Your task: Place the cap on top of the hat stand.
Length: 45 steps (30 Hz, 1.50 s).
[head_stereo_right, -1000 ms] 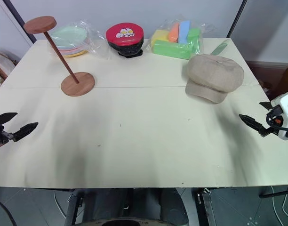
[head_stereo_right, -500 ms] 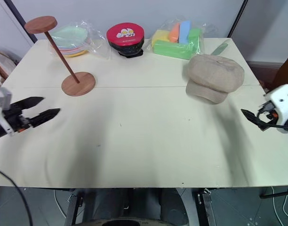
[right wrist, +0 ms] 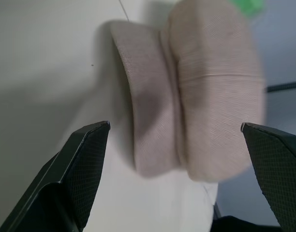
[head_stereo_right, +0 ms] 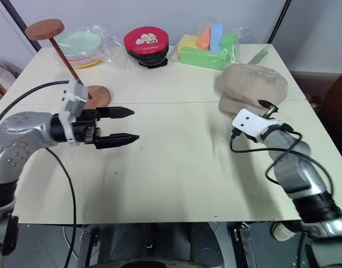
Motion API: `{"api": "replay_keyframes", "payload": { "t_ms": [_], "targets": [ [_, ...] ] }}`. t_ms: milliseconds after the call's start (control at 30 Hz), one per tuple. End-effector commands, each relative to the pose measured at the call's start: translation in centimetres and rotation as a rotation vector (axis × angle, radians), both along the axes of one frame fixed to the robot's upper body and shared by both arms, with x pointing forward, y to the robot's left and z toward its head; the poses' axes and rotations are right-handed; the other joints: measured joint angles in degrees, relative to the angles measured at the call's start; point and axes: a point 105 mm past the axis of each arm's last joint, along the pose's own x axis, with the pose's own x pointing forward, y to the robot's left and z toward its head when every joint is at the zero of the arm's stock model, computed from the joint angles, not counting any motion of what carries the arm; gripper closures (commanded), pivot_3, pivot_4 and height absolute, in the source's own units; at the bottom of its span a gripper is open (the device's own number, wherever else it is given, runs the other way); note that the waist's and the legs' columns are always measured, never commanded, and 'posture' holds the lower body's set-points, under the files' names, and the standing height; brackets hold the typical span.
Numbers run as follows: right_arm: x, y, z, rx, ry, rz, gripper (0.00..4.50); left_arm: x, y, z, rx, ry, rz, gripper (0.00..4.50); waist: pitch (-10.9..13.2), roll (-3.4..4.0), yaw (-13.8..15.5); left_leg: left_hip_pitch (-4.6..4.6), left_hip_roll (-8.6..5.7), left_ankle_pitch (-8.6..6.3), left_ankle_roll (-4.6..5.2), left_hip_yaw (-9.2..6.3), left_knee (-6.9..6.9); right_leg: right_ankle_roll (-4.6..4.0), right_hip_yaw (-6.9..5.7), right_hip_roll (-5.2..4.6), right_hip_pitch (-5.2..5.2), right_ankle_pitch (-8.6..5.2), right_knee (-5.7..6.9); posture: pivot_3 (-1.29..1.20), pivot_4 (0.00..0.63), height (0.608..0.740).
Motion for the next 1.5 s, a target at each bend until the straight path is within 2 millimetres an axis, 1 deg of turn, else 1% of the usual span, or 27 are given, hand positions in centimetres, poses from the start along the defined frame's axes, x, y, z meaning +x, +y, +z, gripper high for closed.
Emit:
{"api": "replay_keyframes", "payload": {
  "t_ms": [33,133,267,333,433,533,667,767,800,867,933,1000,1067,1133,1167,1233,1267,1300,1333,1400,1500],
  "targets": [
    [1.3,0.5,0.2,-0.034,-0.049,0.015,0.05,0.2,-0.1,1.1,-0.012,-0.046,-0.006,0.0,0.0,0.0,0.0,-0.02,0.0,0.0,0.0,-0.01,-0.03,0.0,0.0,0.0,-0.05,0.0,0.01,0.0,0.15,0.74],
    [2.9,0.5,-0.2,-0.051,-0.059,-0.005,0.05,0.4,-0.1,1.2,-0.019,-0.048,0.001,0.0,0.0,-0.03,-0.4,0.0,0.02,0.0,0.0,-0.01,-0.02,0.0,0.01,0.02,-0.05,0.01,0.06,0.0,0.15,0.74],
    [5.1,0.4,0.1,-0.069,-0.096,-0.025,0.05,0.2,0.0,1.0,-0.01,-0.049,0.004,0.0,0.0,-0.04,-1.2,0.01,0.01,0.02,-0.04,-0.06,-0.01,-0.01,0.0,0.04,-0.03,0.01,0.09,0.0,0.15,0.74],
    [5.6,0.6,0.0,-0.071,-0.096,-0.023,0.05,0.3,0.1,1.1,-0.009,-0.051,0.011,0.0,0.0,-0.04,-1.4,0.01,0.02,0.03,-0.04,-0.09,-0.02,-0.01,-0.01,0.04,-0.03,0.01,0.11,0.0,0.15,0.74],
    [6.1,0.9,-1.2,-0.069,-0.062,-0.016,0.05,0.4,0.3,1.3,-0.015,-0.057,0.023,0.0,0.0,-0.06,-1.4,0.01,0.02,0.03,-0.04,-0.11,-0.02,-0.01,-0.01,0.05,-0.03,0.01,0.12,0.0,0.15,0.74],
    [6.1,1.3,-2.3,-0.057,-0.036,0.011,0.86,0.4,0.4,1.4,-0.018,-0.062,0.032,0.0,0.0,-0.09,-1.5,0.04,0.02,0.03,-0.05,-0.12,-0.01,-0.01,-0.01,0.05,0.02,0.01,0.13,0.0,0.15,0.74],
    [6.1,1.4,-2.5,-0.049,-0.038,0.021,2.93,0.4,0.5,1.4,-0.02,-0.06,0.037,0.0,0.0,-0.09,-1.5,0.06,0.01,0.03,-0.05,-0.13,0.0,-0.01,-0.01,0.06,0.02,0.01,0.18,0.0,0.15,0.74],
    [6.0,1.2,-2.5,-0.051,-0.039,0.02,4.32,0.4,0.5,1.5,-0.029,-0.06,0.04,0.0,0.0,-0.1,-1.5,0.07,0.02,0.03,-0.05,-0.14,0.0,-0.01,-0.01,0.07,0.02,0.01,0.19,0.0,0.15,0.74],
    [6.1,1.2,-2.4,-0.051,-0.039,0.019,4.42,0.4,0.5,1.5,-0.032,-0.06,0.042,0.0,0.0,-0.14,-1.5,0.07,0.02,0.03,-0.05,-0.14,0.0,-0.01,-0.01,0.07,0.03,0.01,0.2,0.0,0.15,0.74],
    [6.1,1.0,-2.2,-0.054,-0.045,0.01,4.42,0.4,0.5,1.6,-0.037,-0.062,0.047,0.0,-0.1,-0.16,-1.5,0.08,0.02,0.03,-0.05,-0.15,0.0,-0.01,-0.01,0.08,0.03,0.01,0.2,0.0,0.15,0.74],
    [6.5,0.9,-0.9,-0.047,-0.098,-0.001,4.42,0.5,0.8,1.9,-0.05,-0.071,0.07,0.0,-0.1,-0.17,-1.5,0.07,0.02,0.03,-0.05,-0.15,0.01,-0.01,-0.01,0.07,0.03,0.01,0.2,0.0,0.15,0.74],
    [6.8,1.3,1.6,-0.054,-0.176,0.016,4.42,0.6,1.5,2.5,-0.073,-0.085,0.111,0.0,-0.1,-0.16,-1.5,0.07,0.02,0.03,-0.05,-0.15,0.01,-0.01,-0.01,0.07,0.03,0.01,0.2,0.0,0.15,0.74],
    [7.0,1.8,4.6,-0.06,-0.265,0.044,4.42,0.5,2.5,3.5,-0.114,-0.097,0.17,0.0,0.0,-0.15,-1.6,0.07,0.04,0.04,-0.06,-0.2,0.0,-0.01,0.01,0.06,-0.01,0.01,0.23,0.0,0.15,0.74],
    [6.9,2.8,8.4,-0.077,-0.365,0.092,4.42,0.3,3.9,4.7,-0.171,-0.113,0.249,0.0,0.0,-0.12,-1.7,0.04,0.07,0.04,-0.06,-0.26,0.0,-0.01,0.04,0.05,-0.1,0.01,0.26,0.0,0.15,0.74],
    [6.8,3.4,10.0,-0.084,-0.408,0.116,4.42,0.1,4.5,5.1,-0.191,-0.12,0.278,0.0,0.0,-0.07,-1.8,0.03,0.07,0.04,-0.06,-0.25,-0.01,-0.01,0.06,0.05,-0.13,0.01,0.27,0.0,0.15,0.74],
    [6.0,5.8,14.5,-0.078,-0.536,0.207,4.42,-0.6,6.3,6.1,-0.244,-0.139,0.364,0.0,0.1,-0.04,-2.1,-0.02,0.11,0.04,-0.06,-0.24,-0.02,-0.01,0.09,0.03,-0.26,0.01,0.33,0.0,0.15,0.74],
    [5.3,7.4,16.7,-0.068,-0.603,0.267,4.42,-1.0,7.4,6.7,-0.272,-0.153,0.415,0.0,0.1,-0.06,-2.5,-0.02,0.12,0.04,-0.06,-0.24,-0.04,-0.01,0.1,0.03,-0.28,0.01,0.35,0.0,0.15,0.74],
    [4.7,8.8,18.3,-0.06,-0.653,0.321,4.42,-1.4,8.2,7.0,-0.295,-0.161,0.46,0.0,0.1,-0.05,-2.8,-0.03,0.12,0.04,-0.07,-0.24,-0.06,-0.01,0.1,0.05,-0.31,0.01,0.36,0.0,0.15,0.74],
    [3.9,10.7,19.7,-0.048,-0.699,0.393,4.42,-1.7,9.3,7.4,-0.318,-0.171,0.513,0.0,0.1,-0.05,-2.9,-0.02,0.15,0.05,-0.08,-0.25,-0.08,-0.02,0.1,0.05,-0.33,0.01,0.38,0.0,0.15,0.74],
    [2.3,14.7,21.9,-0.011,-0.773,0.553,4.42,-2.4,11.6,7.9,-0.349,-0.193,0.624,0.0,0.1,-0.05,-3.2,-0.01,0.16,0.05,-0.09,-0.26,-0.08,-0.03,0.09,0.12,-0.34,0.0,0.39,0.0,0.15,0.74],
    [0.0,20.5,23.7,0.055,-0.815,0.79,4.42,-3.8,14.4,7.8,-0.331,-0.224,0.772,0.0,0.1,-0.09,-3.2,0.04,0.22,0.07,-0.13,-0.3,-0.11,-0.07,0.07,0.16,-0.32,-0.03,0.43,0.0,0.15,0.74]
  ]
}}
